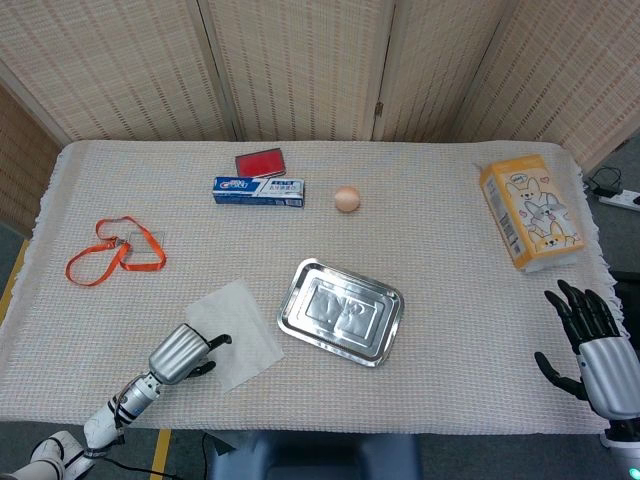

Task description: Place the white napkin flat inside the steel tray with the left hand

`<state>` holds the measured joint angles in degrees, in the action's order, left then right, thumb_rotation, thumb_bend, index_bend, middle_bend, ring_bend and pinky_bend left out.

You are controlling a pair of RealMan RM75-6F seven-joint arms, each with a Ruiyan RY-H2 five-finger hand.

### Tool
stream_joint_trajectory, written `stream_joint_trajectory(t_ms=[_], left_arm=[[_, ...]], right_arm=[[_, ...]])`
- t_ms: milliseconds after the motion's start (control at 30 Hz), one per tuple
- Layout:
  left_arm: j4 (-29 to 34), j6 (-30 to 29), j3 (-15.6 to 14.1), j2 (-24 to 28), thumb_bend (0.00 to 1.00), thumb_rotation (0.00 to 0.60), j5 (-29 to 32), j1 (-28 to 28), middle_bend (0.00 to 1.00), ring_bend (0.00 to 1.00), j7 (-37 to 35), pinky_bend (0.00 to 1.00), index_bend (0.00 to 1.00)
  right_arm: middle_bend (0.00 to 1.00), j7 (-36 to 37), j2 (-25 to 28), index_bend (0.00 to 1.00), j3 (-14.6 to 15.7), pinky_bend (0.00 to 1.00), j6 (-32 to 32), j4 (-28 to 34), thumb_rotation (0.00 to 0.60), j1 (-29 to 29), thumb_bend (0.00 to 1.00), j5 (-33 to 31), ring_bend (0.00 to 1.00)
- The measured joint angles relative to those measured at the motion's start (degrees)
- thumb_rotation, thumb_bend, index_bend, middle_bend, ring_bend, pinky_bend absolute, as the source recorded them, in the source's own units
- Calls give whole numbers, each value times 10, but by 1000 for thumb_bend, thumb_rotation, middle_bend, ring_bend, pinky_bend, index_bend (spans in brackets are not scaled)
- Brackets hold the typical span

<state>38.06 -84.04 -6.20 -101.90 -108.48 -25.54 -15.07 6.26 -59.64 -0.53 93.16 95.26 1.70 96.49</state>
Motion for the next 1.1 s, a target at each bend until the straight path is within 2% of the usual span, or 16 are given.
stream_joint_trajectory(t_ms=[333,800,1100], left_arm=[[24,-16,-13,19,256,600,8,-2,1000,1000,17,1000,401],[6,-13,-31,26,256,600,21,7,1000,1000,13,1000,404],[-16,-6,-46,12,256,600,18,9,1000,1000,9,1000,388]], right_arm=[[0,1,1,0,2,0,4,1,600,-3,376,7,0],[0,2,-1,0,2,0,0,-1,600,-1,376,7,0],[0,3,-1,0,3,0,-3,-1,600,-1,376,8,0]])
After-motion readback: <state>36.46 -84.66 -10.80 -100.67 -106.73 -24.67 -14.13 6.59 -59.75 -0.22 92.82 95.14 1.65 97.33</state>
